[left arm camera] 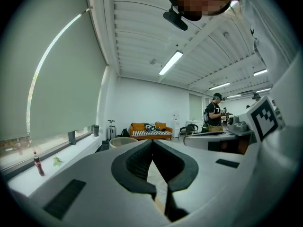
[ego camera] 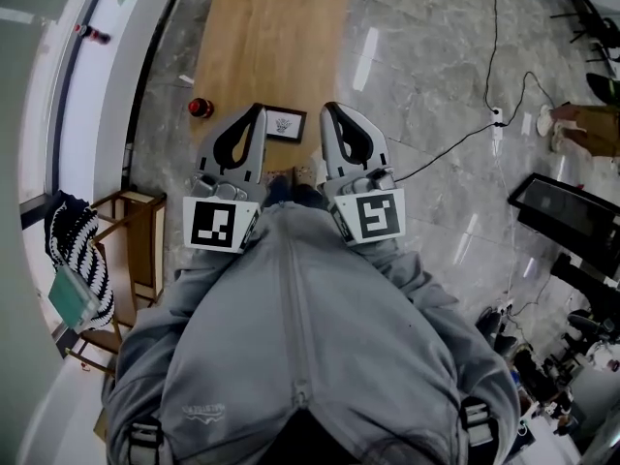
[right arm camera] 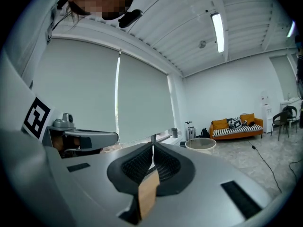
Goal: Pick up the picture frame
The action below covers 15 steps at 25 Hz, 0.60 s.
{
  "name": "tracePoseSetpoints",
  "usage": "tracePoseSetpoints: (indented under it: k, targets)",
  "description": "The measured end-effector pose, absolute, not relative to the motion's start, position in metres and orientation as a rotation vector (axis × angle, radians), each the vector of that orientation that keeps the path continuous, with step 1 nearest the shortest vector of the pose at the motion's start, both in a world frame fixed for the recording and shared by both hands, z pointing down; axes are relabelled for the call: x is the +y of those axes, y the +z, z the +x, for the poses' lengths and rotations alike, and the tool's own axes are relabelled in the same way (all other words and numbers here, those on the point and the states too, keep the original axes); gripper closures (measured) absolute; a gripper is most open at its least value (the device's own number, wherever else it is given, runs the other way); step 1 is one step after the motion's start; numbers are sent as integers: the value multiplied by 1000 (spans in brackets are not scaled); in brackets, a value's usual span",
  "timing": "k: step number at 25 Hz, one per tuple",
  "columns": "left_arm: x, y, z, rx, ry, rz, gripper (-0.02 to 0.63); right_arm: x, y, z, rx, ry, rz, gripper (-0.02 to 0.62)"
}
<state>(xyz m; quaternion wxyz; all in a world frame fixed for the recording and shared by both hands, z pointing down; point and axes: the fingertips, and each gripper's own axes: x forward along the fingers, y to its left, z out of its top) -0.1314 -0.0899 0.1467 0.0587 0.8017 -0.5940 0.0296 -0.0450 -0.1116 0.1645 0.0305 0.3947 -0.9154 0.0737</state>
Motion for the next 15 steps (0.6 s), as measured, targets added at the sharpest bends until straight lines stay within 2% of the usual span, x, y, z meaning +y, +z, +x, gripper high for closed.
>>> tracePoseSetpoints:
  k: [15]
  targets:
    - [-122, 258, -131, -1678, 155, 2381, 589, -152, 255, -52, -2814, 252, 1177, 563]
